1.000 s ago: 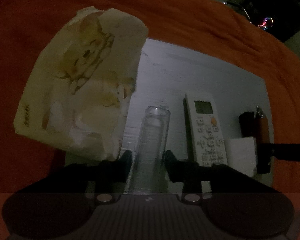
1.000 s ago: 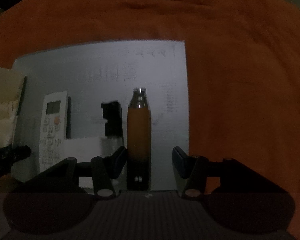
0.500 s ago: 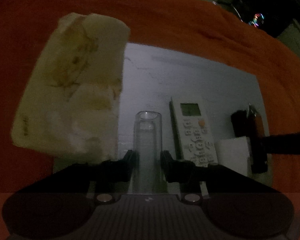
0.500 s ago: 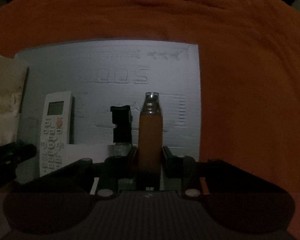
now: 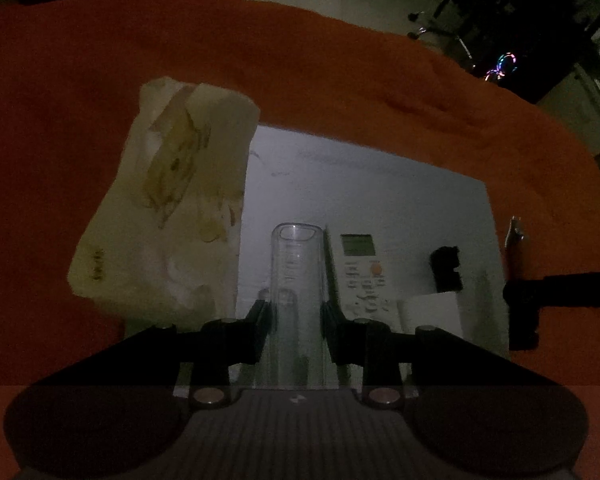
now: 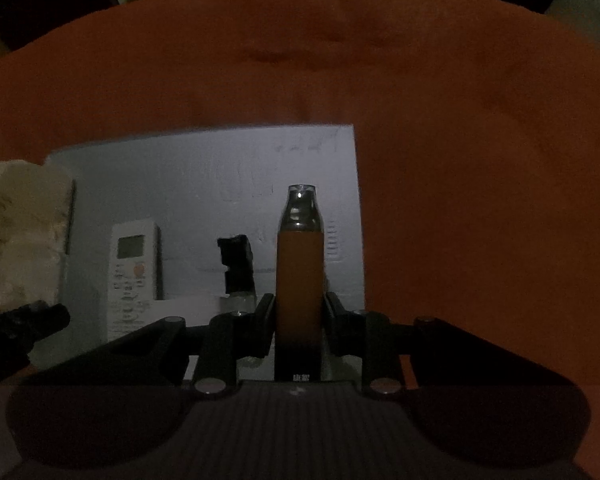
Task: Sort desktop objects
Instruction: 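Carry the orange bottle with the right tool while the left tool carries the glass tube into the box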
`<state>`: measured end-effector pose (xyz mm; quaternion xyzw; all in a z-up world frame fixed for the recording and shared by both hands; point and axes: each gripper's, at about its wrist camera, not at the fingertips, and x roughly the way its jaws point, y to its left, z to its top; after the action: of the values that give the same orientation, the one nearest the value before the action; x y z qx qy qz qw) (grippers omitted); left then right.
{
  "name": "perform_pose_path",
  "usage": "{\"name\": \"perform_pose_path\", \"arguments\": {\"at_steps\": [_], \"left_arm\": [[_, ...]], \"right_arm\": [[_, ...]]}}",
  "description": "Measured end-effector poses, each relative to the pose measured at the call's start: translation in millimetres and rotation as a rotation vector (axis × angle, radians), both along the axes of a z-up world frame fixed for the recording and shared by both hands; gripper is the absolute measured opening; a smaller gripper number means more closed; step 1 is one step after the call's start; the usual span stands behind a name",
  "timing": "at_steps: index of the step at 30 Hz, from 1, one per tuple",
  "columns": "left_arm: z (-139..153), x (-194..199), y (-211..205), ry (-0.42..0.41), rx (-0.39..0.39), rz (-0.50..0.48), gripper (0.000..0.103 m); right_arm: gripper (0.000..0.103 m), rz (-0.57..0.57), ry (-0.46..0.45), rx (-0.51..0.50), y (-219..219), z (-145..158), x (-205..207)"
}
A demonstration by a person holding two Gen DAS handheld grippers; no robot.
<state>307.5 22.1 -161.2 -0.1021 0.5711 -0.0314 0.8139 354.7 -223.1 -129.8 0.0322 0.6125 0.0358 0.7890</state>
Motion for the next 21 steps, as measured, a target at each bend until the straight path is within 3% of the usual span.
{"name": "perform_pose_path", "arguments": {"at_steps": [10,21], "left_arm": [[41.2,-26.2,1.1,-0.056,-0.002,-0.012,0.025],[77.7,-86.1,6.6,-0.084,-0.028,-0.056,0.025]], "right_arm": [[0.028,0.052,-0.097,0.038,12.7,57.0,-27.2],[0.028,0.128,-0.117,0.036,33.4,74.5,-81.5]]}}
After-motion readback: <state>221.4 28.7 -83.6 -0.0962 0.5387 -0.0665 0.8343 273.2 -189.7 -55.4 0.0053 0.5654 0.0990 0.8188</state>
